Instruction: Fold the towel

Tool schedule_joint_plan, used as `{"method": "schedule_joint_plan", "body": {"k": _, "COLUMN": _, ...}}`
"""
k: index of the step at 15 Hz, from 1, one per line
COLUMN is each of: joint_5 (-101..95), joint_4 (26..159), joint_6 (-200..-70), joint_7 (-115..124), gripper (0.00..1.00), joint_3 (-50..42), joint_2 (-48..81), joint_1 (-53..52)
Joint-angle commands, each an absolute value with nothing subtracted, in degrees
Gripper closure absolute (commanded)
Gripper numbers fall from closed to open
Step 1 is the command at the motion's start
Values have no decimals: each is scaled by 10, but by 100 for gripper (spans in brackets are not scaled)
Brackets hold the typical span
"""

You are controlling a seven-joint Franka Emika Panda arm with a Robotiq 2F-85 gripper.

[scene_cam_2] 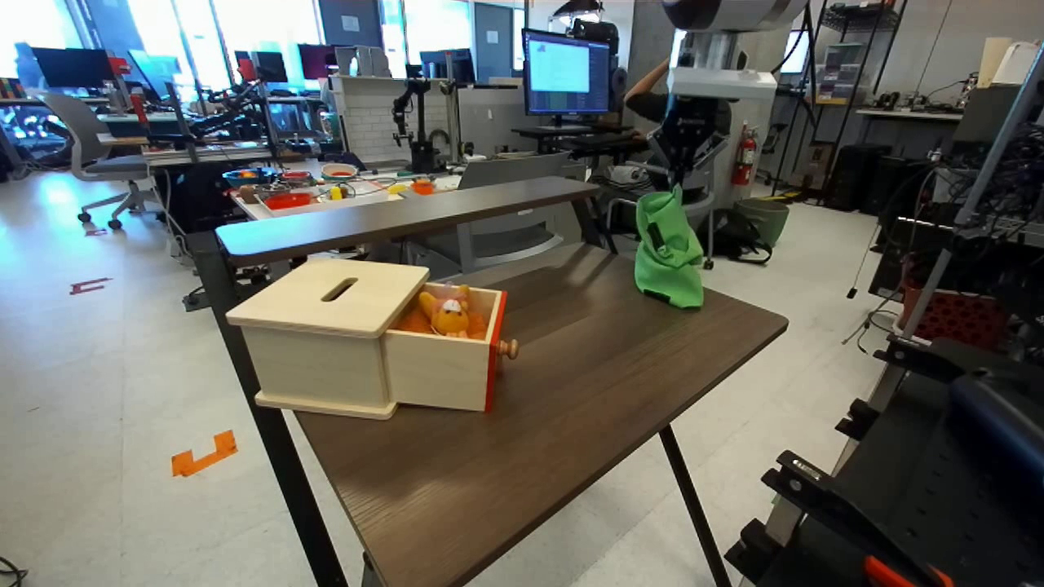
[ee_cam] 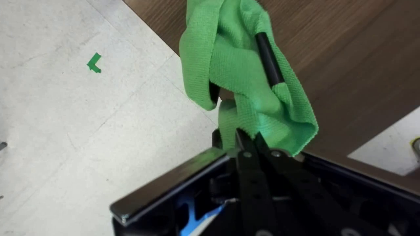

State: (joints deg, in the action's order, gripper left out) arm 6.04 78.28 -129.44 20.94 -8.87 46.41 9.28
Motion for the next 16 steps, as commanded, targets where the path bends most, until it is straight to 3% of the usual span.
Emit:
{"method": "schedule_joint_plan", "body": {"k": 1, "joint_5": 64, "joint_4": 808, "joint_6": -1297, "joint_7": 209, "gripper": 100, "joint_3": -86, "joint_2": 413, "joint_1": 80}}
{"method": "schedule_joint_plan", "body": {"k": 16, "joint_5": 60, "joint_4": 949, "joint_6": -1299, "joint_7": 168, "gripper": 100, "joint_3": -45, "joint_2": 386, "joint_1": 29}}
